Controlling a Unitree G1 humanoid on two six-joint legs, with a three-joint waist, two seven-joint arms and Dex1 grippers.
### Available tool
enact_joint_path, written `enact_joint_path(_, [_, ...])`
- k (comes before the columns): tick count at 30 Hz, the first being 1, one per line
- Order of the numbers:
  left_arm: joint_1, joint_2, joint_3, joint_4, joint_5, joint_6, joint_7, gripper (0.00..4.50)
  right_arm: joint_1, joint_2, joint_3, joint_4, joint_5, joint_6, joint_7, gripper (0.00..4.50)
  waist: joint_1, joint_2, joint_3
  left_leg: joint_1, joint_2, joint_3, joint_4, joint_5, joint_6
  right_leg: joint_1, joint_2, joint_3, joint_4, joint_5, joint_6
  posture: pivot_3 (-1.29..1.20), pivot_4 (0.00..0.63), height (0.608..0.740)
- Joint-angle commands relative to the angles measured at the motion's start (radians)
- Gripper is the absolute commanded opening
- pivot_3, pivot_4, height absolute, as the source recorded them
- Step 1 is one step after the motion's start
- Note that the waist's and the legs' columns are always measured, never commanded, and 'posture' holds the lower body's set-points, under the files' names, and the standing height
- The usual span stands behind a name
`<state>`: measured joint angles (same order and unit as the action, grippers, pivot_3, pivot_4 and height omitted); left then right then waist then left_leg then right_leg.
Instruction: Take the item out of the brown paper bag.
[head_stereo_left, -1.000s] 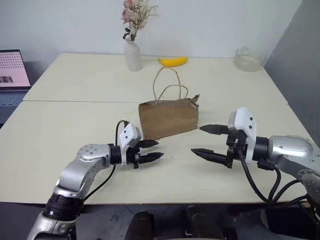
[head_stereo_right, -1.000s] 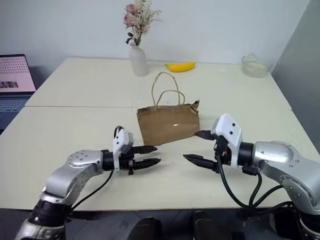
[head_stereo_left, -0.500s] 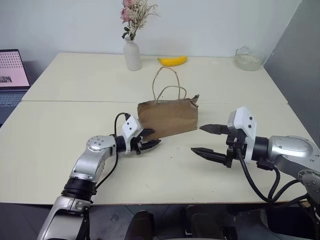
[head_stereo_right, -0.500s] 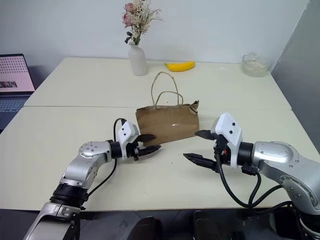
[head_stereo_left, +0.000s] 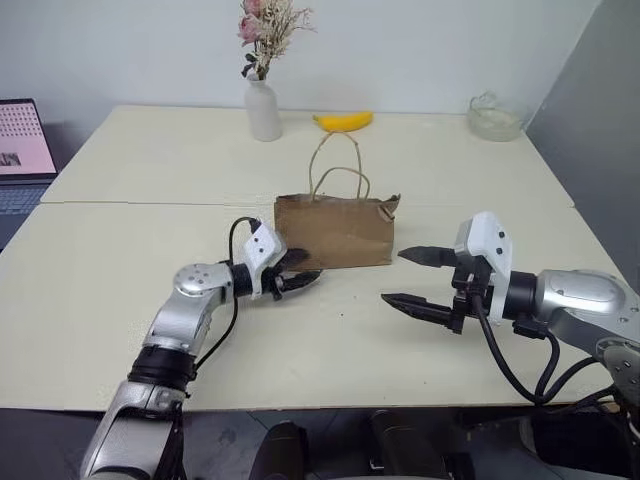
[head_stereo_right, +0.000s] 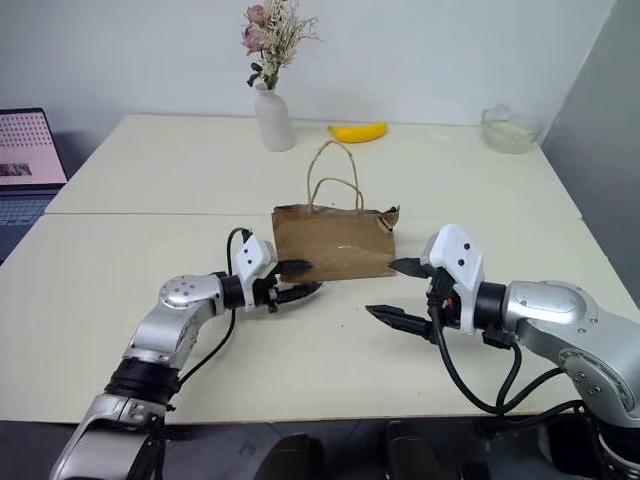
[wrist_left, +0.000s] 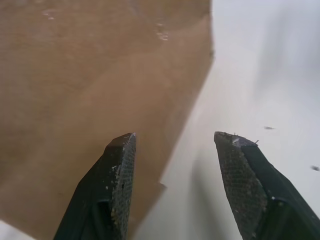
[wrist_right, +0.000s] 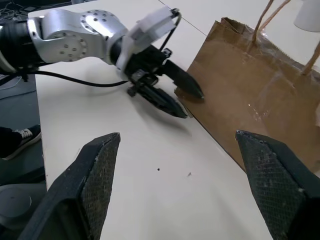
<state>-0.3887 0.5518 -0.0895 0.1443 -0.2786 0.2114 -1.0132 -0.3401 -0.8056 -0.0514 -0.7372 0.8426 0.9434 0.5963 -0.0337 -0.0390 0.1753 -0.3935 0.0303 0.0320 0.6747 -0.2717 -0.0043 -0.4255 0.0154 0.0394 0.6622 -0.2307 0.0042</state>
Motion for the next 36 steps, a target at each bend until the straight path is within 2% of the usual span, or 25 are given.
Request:
enact_joint_path(1, [0.095,0.061,0.116,-0.267,-0.129,0.117,0.010,2.60,-0.027,0.012,-0.017,0.015,-0.022,-0.035,-0.011,3.89,0.001,0.000,0.000,0.000,0.000,0.000,0.000,0.000,0.000,0.000,0.000,0.000,0.000,0.000,0.000,0.00,0.150,0.740])
enact_joint_path(4, [0.267,0.096,0.269,-0.551,-0.271,0.257,0.099,2.60,-0.090,0.036,0.010,0.110,-0.093,-0.075,-0.024,3.89,-0.002,0.001,0.000,0.000,0.001,0.001,0.000,0.000,0.000,0.000,0.000,0.001,0.000,0.000,0.000,0.00,0.150,0.740])
enact_joint_path(8, [0.439,0.098,0.384,-0.758,-0.346,0.345,0.204,2.60,-0.210,0.060,0.099,0.295,-0.229,-0.169,0.023,3.89,0.000,0.001,0.001,0.003,-0.001,0.001,0.000,0.000,0.000,0.001,-0.001,0.001,0.000,0.000,-0.001,0.00,0.150,0.740])
enact_joint_path(10, [0.510,0.093,0.411,-0.817,-0.357,0.363,0.243,2.63,-0.302,0.090,0.158,0.431,-0.315,-0.237,0.050,3.51,0.001,0.001,0.001,0.003,-0.001,0.001,0.000,0.000,0.000,0.002,-0.001,0.001,0.000,-0.001,-0.001,0.00,0.150,0.740])
enact_joint_path(13, [0.599,0.069,0.416,-0.889,-0.340,0.345,0.295,2.63,-0.514,0.179,0.258,0.749,-0.474,-0.387,0.097,2.70,0.000,0.002,0.002,0.003,-0.001,0.001,0.000,0.000,0.000,0.001,-0.001,0.001,0.000,-0.001,-0.002,0.00,0.150,0.740])
enact_joint_path(20, [0.635,0.053,0.373,-0.952,-0.332,0.322,0.349,2.63,-0.820,0.314,0.368,1.354,-0.726,-0.732,0.228,0.11,0.007,0.003,0.002,0.003,-0.001,0.001,-0.004,0.000,0.000,0.000,0.000,0.000,-0.001,0.000,-0.002,0.00,0.150,0.740])
enact_joint_path(23, [0.654,0.060,0.373,-0.965,-0.326,0.312,0.352,2.63,-0.888,0.349,0.419,1.530,-0.815,-0.856,0.309,0.05,0.005,0.003,0.002,0.002,-0.001,0.003,-0.007,0.000,0.000,0.000,-0.001,0.001,-0.005,0.003,-0.007,0.00,0.150,0.740])
enact_joint_path(26, [0.686,0.069,0.389,-0.979,-0.327,0.305,0.348,2.63,-0.909,0.366,0.442,1.565,-0.845,-0.917,0.436,0.05,0.002,0.004,0.003,0.002,-0.001,0.003,-0.010,0.000,0.000,-0.001,-0.001,0.001,-0.006,0.003,-0.008,0.00,0.150,0.740])
enact_joint_path(29, [0.720,0.079,0.407,-0.980,-0.328,0.295,0.343,2.63,-0.878,0.346,0.433,1.495,-0.833,-0.923,0.552,0.05,0.002,0.005,0.003,0.001,-0.001,0.003,-0.011,0.000,0.000,-0.004,-0.001,0.001,-0.004,0.002,-0.008,0.00,0.150,0.740])
enact_joint_path(32, [0.762,0.098,0.423,-0.977,-0.319,0.278,0.321,2.63,-0.817,0.309,0.421,1.364,-0.805,-0.884,0.655,0.05,0.003,0.005,0.003,0.001,0.000,0.002,-0.011,0.000,0.000,-0.005,-0.001,0.001,-0.003,0.002,-0.009,0.00,0.150,0.740])
enact_joint_path(35, [0.826,0.119,0.451,-0.979,-0.317,0.265,0.290,2.63,-0.720,0.253,0.401,1.144,-0.748,-0.790,0.730,0.05,0.005,0.005,0.003,0.001,-0.001,0.001,-0.011,0.000,0.000,-0.004,-0.001,0.000,-0.003,0.001,-0.009,0.00,0.150,0.740])
enact_joint_path(36, [0.843,0.124,0.459,-0.977,-0.317,0.261,0.283,2.63,-0.695,0.239,0.397,1.089,-0.736,-0.764,0.745,0.05,0.005,0.005,0.003,0.001,-0.001,0.002,-0.011,0.000,0.000,-0.004,-0.001,0.000,-0.003,-0.001,-0.005,0.00,0.150,0.740])
